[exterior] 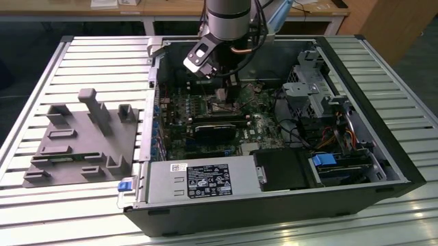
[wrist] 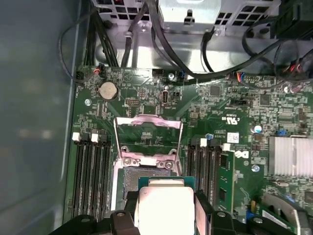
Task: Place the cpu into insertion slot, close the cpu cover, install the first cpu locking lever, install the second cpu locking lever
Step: 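Place the cpu into insertion slot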
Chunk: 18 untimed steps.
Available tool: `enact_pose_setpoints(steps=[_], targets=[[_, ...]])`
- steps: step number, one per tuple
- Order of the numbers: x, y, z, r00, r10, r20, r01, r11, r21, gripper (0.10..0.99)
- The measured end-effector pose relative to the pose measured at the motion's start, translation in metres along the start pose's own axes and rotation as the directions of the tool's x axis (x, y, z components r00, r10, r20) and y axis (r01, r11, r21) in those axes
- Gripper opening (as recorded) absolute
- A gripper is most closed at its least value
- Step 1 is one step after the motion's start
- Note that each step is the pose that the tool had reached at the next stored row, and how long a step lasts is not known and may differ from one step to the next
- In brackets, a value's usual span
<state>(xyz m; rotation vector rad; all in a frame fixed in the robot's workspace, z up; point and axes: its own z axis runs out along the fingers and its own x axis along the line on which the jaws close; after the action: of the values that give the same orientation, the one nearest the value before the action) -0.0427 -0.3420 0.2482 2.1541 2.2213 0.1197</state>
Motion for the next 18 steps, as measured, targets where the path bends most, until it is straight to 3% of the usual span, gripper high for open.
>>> enact_pose_setpoints(steps=[18], targets=[[0.009, -0.0049, 0.0259, 0.9992, 0.039, 0.0034, -0.039, 0.9992, -0.001, 0.537]])
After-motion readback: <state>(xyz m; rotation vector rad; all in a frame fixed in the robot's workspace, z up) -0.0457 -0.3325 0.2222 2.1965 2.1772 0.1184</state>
